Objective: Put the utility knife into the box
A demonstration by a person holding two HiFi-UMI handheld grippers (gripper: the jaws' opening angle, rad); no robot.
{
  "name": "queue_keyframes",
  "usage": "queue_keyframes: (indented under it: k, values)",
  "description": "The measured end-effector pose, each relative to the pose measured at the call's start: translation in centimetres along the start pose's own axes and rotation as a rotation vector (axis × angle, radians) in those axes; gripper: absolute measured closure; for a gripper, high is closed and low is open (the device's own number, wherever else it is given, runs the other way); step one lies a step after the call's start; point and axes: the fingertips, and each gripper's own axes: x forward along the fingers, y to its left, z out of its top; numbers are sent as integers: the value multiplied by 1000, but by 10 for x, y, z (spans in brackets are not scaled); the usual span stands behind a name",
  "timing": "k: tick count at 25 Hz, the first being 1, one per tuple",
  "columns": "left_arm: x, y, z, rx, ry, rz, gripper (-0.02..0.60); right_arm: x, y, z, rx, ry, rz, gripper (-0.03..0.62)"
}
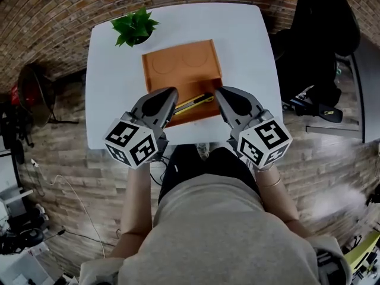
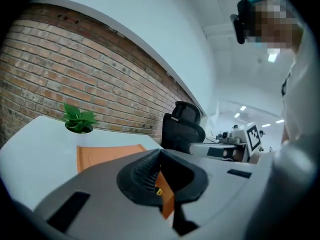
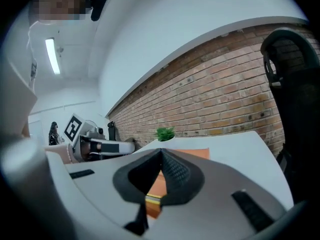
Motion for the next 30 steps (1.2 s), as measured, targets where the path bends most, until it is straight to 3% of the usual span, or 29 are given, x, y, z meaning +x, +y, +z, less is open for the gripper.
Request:
queue_keyframes:
  k: [7, 11, 15, 30]
  values:
    - [-15, -2, -25, -14, -29, 99, 575, 4, 19, -3, -31, 25, 52, 595]
    - [-19, -9, -29, -37, -32, 101, 575, 6, 23, -17, -25, 54, 56, 595]
    - [-20, -15, -40, 3, 10, 110, 575, 8, 32, -24, -30, 67, 69, 595]
    - [-23, -15, -40, -31, 11, 121, 575, 7, 45, -19, -37, 61, 98, 595]
